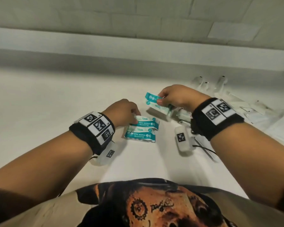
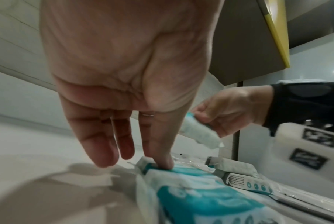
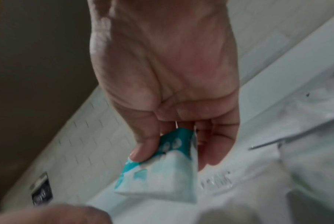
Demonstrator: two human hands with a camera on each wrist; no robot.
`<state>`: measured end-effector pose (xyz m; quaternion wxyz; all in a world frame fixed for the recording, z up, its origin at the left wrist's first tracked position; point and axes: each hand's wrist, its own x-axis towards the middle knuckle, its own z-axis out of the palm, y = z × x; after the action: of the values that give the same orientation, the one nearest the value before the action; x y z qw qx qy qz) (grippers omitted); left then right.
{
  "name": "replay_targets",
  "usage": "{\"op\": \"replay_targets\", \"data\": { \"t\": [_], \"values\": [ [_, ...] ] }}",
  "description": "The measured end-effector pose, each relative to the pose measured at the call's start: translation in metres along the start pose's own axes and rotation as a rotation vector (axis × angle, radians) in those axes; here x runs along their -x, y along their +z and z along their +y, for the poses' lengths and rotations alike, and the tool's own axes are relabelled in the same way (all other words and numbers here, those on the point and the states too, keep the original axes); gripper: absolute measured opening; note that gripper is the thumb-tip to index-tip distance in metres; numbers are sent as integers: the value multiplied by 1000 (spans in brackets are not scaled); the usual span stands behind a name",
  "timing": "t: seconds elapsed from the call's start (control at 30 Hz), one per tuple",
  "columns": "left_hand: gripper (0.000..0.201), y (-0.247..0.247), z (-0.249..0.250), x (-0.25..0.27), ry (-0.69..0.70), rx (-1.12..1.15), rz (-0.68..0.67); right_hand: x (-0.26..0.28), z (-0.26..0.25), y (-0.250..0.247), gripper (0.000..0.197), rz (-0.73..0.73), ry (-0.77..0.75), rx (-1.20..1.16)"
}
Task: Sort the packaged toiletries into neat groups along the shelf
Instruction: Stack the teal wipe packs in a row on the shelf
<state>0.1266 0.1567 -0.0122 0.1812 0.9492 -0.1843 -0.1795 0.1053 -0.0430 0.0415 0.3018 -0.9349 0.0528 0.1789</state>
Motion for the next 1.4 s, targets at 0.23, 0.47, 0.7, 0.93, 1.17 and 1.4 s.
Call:
{"op": "replay_targets", "data": {
  "t": [0.23,0.47,0.7,0.93,1.17,1.4],
  "values": [
    [32,-2,-4,5,-98,29,116,-49,-18,28,15,-96,-5,160],
    [22,-6,3,-2,-56,1,93,-48,-7,27,21,17,-132,364],
    [18,-2,7,-5,-83,-57,48,-48,-1,27,28,127,-181,695],
    [15,0,10,-1,-91,-53,73,-45,-22,42,48,-91,-209,689],
    [8,2,9,-2,-99,-25,61,-59,-14,36,34,210,-128,577],
    [13,-1,11,0,-101,-33,73,-53,-20,42,52,20,-95,595]
  ]
}}
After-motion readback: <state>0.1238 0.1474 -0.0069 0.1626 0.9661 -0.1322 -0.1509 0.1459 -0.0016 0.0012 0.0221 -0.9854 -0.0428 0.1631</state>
